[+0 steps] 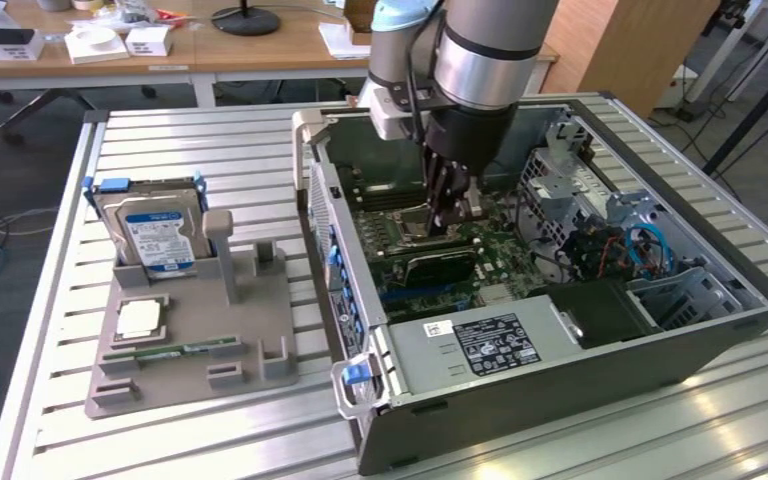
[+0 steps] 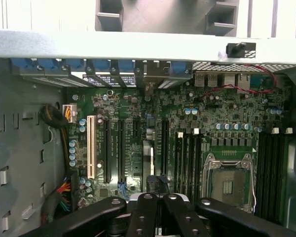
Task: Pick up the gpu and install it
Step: 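Press down on the gpu until it lock into place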
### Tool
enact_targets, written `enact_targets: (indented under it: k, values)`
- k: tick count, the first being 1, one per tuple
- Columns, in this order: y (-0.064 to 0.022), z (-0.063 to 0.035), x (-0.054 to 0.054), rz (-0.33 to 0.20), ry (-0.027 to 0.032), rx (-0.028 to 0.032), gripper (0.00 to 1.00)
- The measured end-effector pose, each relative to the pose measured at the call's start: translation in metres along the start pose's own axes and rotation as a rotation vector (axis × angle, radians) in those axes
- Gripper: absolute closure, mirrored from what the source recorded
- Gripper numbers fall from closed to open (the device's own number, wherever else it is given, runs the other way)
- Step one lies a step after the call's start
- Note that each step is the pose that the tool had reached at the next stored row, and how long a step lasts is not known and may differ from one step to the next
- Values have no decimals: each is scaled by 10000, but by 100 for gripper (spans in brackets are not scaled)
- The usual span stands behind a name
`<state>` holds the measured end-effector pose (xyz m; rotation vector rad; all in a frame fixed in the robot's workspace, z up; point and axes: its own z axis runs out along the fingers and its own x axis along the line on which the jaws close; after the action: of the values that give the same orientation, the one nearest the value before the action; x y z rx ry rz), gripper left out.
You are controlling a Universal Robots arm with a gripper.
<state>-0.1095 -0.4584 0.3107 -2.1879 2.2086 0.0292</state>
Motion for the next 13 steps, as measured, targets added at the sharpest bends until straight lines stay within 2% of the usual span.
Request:
enact_targets:
  k: [5, 13]
  values:
    - [0, 18, -12, -2, -3, 0, 90]
    - [2, 147, -8, 0, -3, -1, 90]
